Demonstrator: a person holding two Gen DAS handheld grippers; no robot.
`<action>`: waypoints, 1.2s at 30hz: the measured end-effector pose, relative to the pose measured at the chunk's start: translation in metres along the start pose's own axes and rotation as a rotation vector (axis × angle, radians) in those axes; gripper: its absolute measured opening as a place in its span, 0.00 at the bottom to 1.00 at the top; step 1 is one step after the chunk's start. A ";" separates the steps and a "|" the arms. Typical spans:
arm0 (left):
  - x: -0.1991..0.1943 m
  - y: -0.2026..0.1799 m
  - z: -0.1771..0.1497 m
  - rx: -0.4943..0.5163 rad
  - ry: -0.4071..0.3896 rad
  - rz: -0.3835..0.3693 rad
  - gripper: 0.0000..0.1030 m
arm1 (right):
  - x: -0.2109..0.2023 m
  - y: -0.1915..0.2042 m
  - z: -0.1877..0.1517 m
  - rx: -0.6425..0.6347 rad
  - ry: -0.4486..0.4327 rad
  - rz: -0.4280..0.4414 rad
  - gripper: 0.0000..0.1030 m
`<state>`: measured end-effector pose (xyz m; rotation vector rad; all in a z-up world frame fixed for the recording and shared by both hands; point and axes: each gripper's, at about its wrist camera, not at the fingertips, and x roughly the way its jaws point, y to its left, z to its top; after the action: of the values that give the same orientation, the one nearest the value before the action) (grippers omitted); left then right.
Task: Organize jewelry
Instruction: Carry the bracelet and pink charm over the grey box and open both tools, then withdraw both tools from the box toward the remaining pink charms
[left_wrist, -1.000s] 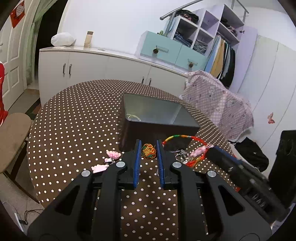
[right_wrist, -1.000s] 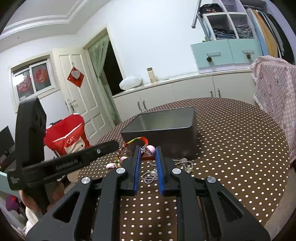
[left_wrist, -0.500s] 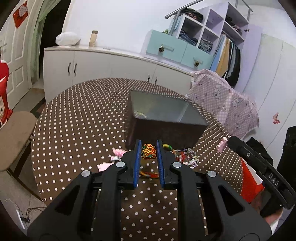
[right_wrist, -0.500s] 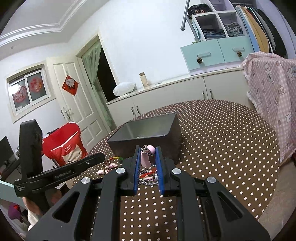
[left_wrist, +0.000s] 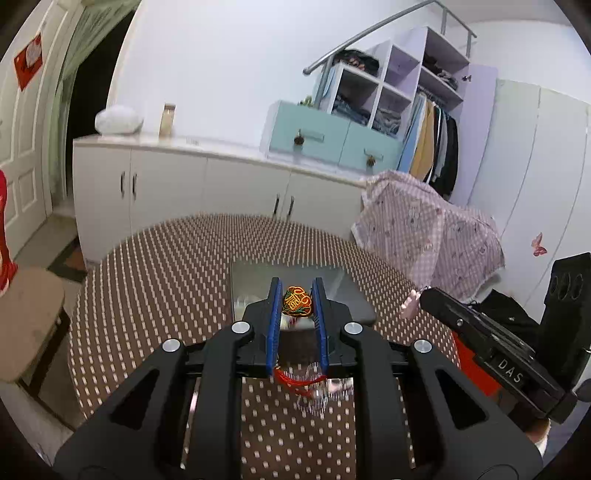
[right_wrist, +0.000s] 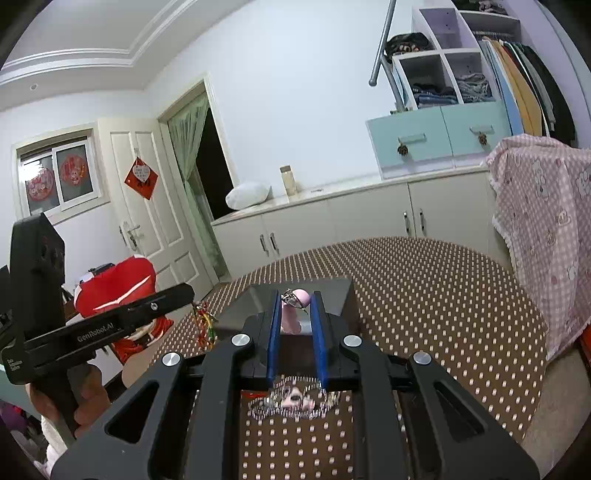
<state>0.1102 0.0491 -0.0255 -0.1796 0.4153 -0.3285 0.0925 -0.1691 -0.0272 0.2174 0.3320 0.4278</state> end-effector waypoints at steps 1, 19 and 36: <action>0.000 -0.001 0.003 0.003 -0.006 -0.002 0.16 | 0.001 0.001 0.002 -0.006 -0.003 0.001 0.14; 0.007 -0.018 0.054 0.052 -0.127 -0.040 0.16 | 0.030 0.007 0.040 -0.076 -0.020 0.022 0.14; 0.058 0.010 0.014 0.028 0.044 0.000 0.76 | 0.047 -0.008 0.017 -0.067 0.080 -0.022 0.41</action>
<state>0.1685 0.0400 -0.0367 -0.1457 0.4537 -0.3381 0.1420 -0.1576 -0.0262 0.1319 0.3973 0.4260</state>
